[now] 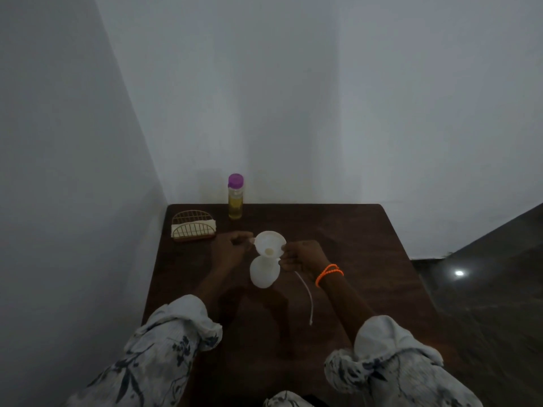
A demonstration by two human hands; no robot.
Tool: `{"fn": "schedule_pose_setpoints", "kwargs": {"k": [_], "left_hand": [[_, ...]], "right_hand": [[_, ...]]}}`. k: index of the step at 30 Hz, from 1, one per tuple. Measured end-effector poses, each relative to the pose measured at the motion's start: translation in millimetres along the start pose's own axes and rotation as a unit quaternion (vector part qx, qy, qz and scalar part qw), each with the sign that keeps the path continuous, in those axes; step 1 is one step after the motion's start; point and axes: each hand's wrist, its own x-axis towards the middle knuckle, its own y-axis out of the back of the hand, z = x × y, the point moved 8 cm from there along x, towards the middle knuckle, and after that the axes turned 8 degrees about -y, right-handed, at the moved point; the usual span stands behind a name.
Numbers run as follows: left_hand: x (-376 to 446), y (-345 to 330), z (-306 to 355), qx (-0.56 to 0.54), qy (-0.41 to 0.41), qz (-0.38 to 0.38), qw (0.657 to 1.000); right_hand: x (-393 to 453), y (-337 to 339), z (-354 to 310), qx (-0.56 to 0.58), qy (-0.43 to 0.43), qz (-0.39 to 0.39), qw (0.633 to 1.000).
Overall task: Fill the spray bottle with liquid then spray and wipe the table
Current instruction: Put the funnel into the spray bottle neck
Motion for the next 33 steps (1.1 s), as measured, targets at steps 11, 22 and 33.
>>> {"fn": "schedule_pose_setpoints", "kwargs": {"k": [11,22,33], "left_hand": [[-2.4,-7.2,-20.7,0.018,0.040,-0.028,0.999],[3.1,4.9,-27.9,-0.017,0.062,-0.011,0.998],[21.5,13.1,-31.4,-0.034,0.078,0.008,0.996]], "right_hand": [[10.1,-1.1,14.1,-0.042,-0.013,-0.001,0.999],[19.9,4.8,-1.7,-0.131,0.009,-0.023,0.991],[48.0,5.0,-38.5,-0.142,0.064,0.062,0.986]]}}
